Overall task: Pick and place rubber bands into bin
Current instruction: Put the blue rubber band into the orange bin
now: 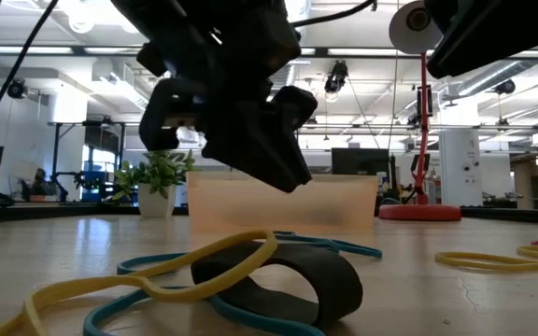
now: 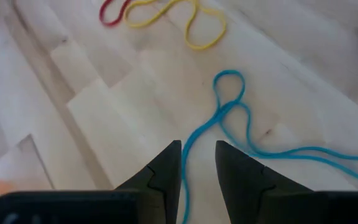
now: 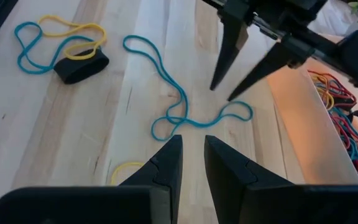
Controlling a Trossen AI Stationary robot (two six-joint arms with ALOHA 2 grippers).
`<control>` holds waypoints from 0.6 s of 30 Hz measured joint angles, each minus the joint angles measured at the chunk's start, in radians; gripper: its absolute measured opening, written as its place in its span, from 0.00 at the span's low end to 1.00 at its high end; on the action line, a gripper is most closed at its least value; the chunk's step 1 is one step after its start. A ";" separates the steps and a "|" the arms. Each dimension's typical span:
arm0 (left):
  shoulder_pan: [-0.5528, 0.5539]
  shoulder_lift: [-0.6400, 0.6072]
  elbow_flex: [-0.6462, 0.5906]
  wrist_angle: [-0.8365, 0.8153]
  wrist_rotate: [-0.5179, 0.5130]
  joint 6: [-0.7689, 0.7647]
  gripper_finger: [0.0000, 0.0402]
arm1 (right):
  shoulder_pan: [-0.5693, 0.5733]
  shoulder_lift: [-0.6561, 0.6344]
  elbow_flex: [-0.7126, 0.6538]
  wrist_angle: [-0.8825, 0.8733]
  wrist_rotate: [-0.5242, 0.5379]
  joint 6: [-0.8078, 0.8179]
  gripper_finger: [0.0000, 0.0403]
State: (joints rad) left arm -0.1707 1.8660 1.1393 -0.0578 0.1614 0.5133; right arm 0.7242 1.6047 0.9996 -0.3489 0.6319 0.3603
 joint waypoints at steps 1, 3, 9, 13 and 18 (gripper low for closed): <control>-0.001 0.000 0.000 -0.002 0.007 0.000 0.21 | 0.000 0.000 0.000 -0.001 0.000 0.000 0.14; -0.001 0.000 0.000 -0.004 0.013 0.001 0.21 | 0.000 0.000 0.000 -0.001 0.000 0.000 0.14; -0.002 0.011 0.001 0.041 0.021 0.002 0.21 | 0.000 0.000 0.000 0.002 0.000 0.003 0.14; -0.007 0.036 0.020 0.062 0.028 0.029 0.21 | 0.000 0.000 0.000 0.008 0.000 0.007 0.14; -0.009 0.076 0.041 0.054 0.029 0.031 0.21 | 0.001 -0.012 0.000 0.014 -0.001 0.015 0.14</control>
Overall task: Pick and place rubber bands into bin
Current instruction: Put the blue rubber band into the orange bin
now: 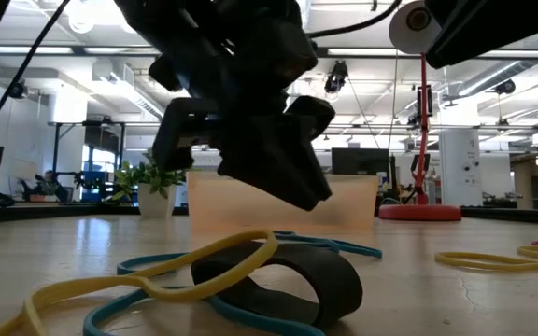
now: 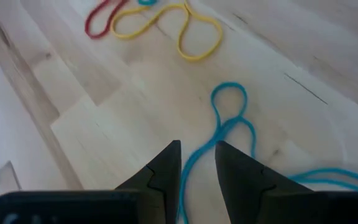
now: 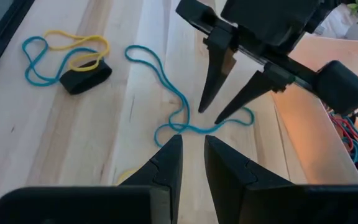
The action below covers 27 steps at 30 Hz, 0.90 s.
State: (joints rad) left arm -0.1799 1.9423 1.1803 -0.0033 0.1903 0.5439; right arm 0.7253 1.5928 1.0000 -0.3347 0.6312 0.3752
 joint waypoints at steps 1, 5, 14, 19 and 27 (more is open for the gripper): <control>0.000 0.002 0.002 -0.005 0.000 0.000 0.21 | 0.002 0.000 0.000 0.001 0.000 0.001 0.14; -0.006 0.036 0.024 -0.008 0.000 0.013 0.21 | 0.008 0.000 0.000 0.000 0.000 0.000 0.14; -0.011 0.100 0.086 -0.050 0.007 0.020 0.21 | 0.014 -0.003 0.002 -0.005 -0.003 0.008 0.14; -0.012 0.113 0.107 -0.076 0.017 0.020 0.21 | 0.017 -0.005 0.002 -0.007 -0.003 0.012 0.14; 0.000 0.126 0.145 -0.162 0.035 -0.018 0.21 | 0.017 -0.008 0.002 -0.005 -0.002 0.012 0.14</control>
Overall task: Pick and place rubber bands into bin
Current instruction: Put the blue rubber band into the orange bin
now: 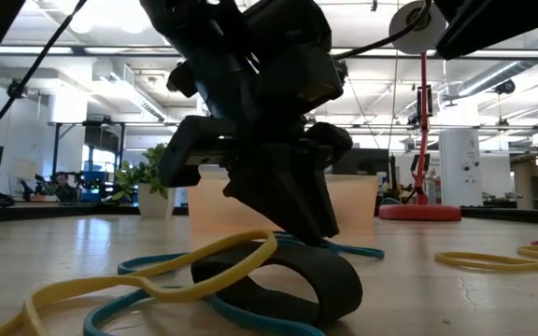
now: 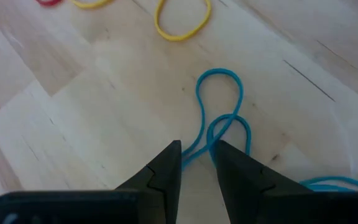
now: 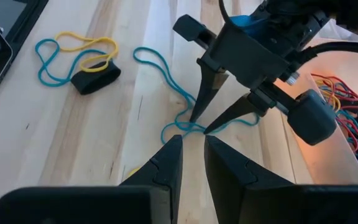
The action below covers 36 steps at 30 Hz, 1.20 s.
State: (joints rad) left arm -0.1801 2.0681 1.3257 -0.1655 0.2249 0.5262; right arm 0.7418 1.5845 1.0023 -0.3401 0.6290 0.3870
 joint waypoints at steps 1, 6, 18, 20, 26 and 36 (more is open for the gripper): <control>0.003 0.004 0.004 -0.001 0.003 -0.003 0.21 | 0.000 0.000 0.000 0.000 0.000 0.000 0.14; 0.008 0.007 0.013 -0.004 0.007 0.000 0.21 | 0.000 0.000 0.002 0.002 0.000 0.006 0.14; 0.047 0.020 0.009 0.009 0.087 -0.103 0.21 | 0.000 0.000 0.002 0.006 0.001 0.006 0.14; 0.048 0.020 0.009 0.010 0.084 -0.115 0.21 | 0.000 0.000 0.002 0.008 0.001 0.006 0.14; 0.052 0.042 0.022 0.024 0.090 -0.170 0.21 | 0.000 0.000 0.002 0.013 0.002 0.006 0.14; 0.052 0.063 0.029 0.024 0.111 -0.173 0.11 | 0.000 0.000 0.002 0.013 0.001 0.006 0.14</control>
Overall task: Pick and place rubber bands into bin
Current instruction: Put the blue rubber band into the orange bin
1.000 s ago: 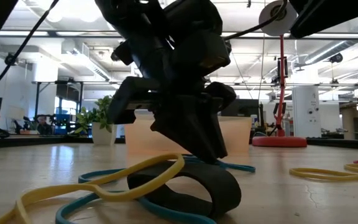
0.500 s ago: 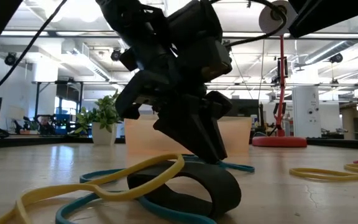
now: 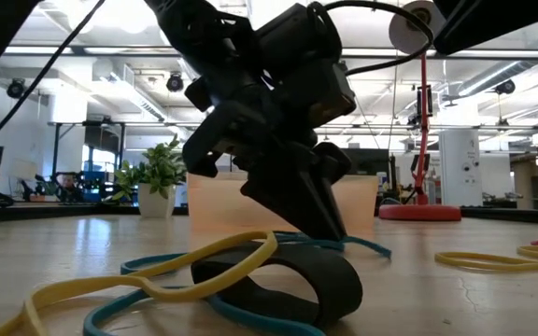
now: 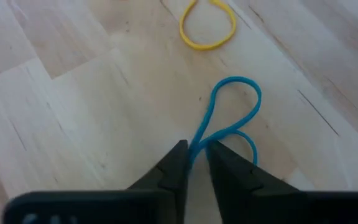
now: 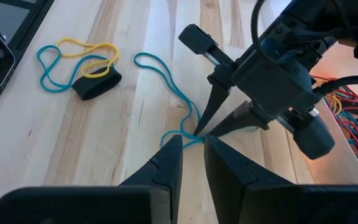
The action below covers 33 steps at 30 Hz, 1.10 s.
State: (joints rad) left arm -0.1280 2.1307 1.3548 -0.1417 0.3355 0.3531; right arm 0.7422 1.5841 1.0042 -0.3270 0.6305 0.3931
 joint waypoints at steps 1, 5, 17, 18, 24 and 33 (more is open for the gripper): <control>0.000 0.000 0.000 0.000 -0.001 0.001 0.08 | 0.000 0.000 0.000 -0.001 0.000 0.000 0.14; -0.001 -0.006 -0.001 0.002 -0.006 0.001 0.01 | 0.000 0.000 0.000 -0.006 0.000 0.000 0.14; -0.002 -0.097 -0.008 -0.007 -0.048 0.004 0.00 | 0.008 0.000 0.000 -0.012 -0.003 0.000 0.14; -0.003 -0.103 -0.008 -0.004 -0.047 0.004 0.00 | 0.008 0.000 0.000 -0.014 -0.003 0.001 0.14; -0.003 -0.112 -0.015 -0.010 -0.055 0.018 0.00 | 0.008 0.000 0.000 -0.014 -0.003 0.001 0.14; -0.012 -0.120 -0.021 0.000 -0.113 0.047 0.00 | 0.008 0.000 0.000 -0.015 -0.004 0.001 0.14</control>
State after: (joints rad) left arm -0.1398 2.0105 1.3338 -0.1417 0.2229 0.4002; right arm 0.7506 1.5841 1.0042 -0.3420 0.6270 0.3939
